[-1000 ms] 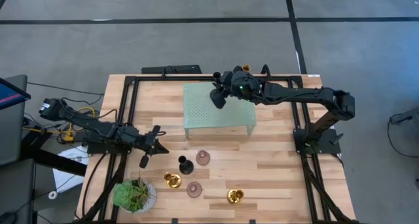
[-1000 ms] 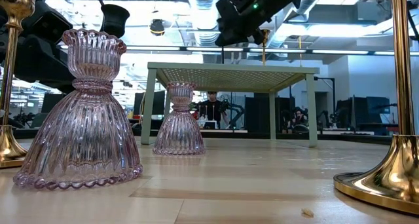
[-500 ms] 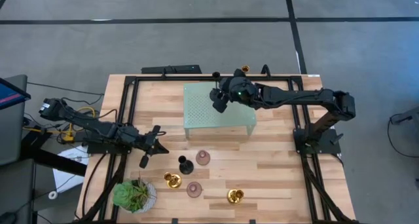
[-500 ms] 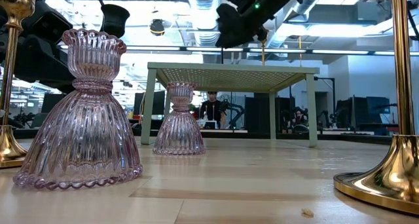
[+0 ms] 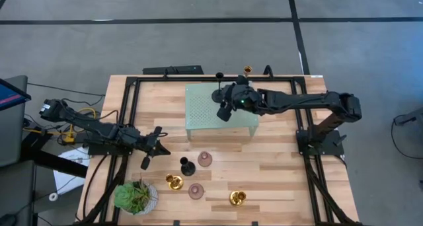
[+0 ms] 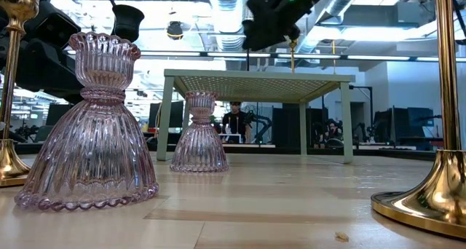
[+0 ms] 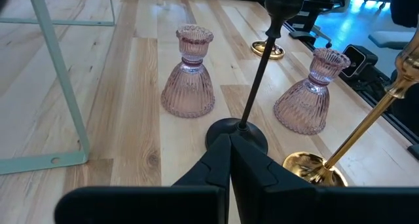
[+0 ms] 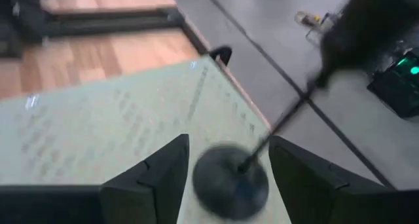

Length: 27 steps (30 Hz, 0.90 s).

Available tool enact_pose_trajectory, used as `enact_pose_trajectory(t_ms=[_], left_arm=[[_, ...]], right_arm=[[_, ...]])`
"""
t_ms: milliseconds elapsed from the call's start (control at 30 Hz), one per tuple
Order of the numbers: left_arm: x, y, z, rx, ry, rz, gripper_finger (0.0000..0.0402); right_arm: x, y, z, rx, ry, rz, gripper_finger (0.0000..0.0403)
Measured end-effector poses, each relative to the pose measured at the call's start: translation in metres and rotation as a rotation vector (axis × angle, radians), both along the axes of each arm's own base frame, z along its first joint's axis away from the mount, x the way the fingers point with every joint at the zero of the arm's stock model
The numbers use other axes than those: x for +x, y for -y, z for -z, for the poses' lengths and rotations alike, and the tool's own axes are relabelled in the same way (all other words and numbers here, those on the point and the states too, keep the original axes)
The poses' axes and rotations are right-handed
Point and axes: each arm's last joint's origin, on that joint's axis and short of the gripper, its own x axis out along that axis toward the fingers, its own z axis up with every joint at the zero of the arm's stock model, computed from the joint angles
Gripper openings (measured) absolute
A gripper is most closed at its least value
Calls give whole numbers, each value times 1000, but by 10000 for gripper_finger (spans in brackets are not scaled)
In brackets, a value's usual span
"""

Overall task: Pick & Place candle stick holders
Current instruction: Put the top black candle holder on the shelf

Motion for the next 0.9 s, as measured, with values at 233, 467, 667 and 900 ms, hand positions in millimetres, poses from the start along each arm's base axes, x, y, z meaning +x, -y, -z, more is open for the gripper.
enact_pose_trajectory(t_ms=[233,467,667,900], left_arm=[[0,0,0,0,0,0,8],[0,0,0,0,0,0,8],[0,0,0,0,0,0,8],[0,0,0,0,0,0,8]], right_arm=[[-13,-23,-5,42,-52,-42,180],[-13,-41,5,91,-123,-164,93],[-11,-43,7,85,-107,-197,10],[-1,-41,12,99,-70,-216,1]])
